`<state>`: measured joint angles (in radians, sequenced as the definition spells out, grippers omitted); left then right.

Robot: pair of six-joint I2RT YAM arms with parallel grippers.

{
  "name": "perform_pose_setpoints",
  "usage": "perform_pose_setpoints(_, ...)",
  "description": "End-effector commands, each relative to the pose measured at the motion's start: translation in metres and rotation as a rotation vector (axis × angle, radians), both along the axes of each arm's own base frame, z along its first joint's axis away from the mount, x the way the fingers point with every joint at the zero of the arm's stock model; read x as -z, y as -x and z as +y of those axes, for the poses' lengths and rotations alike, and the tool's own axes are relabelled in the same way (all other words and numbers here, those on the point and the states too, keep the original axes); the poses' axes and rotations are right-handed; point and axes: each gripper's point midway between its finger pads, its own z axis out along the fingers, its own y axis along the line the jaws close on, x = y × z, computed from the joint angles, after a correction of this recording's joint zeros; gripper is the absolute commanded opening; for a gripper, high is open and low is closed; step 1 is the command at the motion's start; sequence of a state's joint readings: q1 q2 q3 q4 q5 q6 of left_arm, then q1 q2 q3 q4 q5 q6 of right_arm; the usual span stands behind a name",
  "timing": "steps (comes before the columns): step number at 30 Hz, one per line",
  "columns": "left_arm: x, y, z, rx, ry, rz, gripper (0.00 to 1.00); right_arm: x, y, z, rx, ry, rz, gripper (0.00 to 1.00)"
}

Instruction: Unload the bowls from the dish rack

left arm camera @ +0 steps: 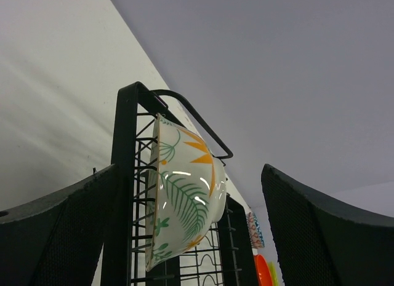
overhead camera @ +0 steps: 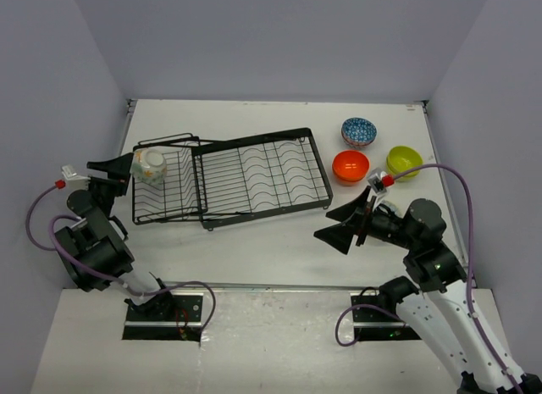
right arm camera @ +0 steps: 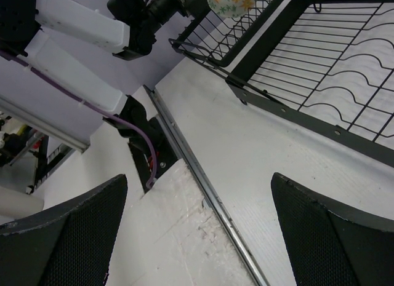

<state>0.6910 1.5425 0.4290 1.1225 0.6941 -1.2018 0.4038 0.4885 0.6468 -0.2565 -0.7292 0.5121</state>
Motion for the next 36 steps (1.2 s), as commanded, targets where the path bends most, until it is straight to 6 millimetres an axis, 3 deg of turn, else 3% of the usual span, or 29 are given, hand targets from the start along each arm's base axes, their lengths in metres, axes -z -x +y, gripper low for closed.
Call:
perform_pose_setpoints(1, -0.03, -0.005, -0.001, 0.021, -0.06, -0.094, 0.96, -0.003, 0.001, 0.003, -0.029, -0.004, -0.027, 0.99)
perform_pose_setpoints(15, -0.047, -0.001, -0.005, 0.01, -0.096, -0.125, 0.95, -0.002, -0.001, 0.004, -0.029, -0.008, -0.023, 0.99)
perform_pose_setpoints(23, -0.035, -0.006, -0.008, 0.033, -0.057, -0.097, 0.95, -0.004, -0.002, 0.003, -0.02, -0.008, -0.033, 0.99)
perform_pose_setpoints(36, -0.032, -0.008, -0.014, 0.063, -0.02, -0.114, 0.93, -0.002, -0.006, 0.0, 0.021, 0.004, -0.032, 0.99)
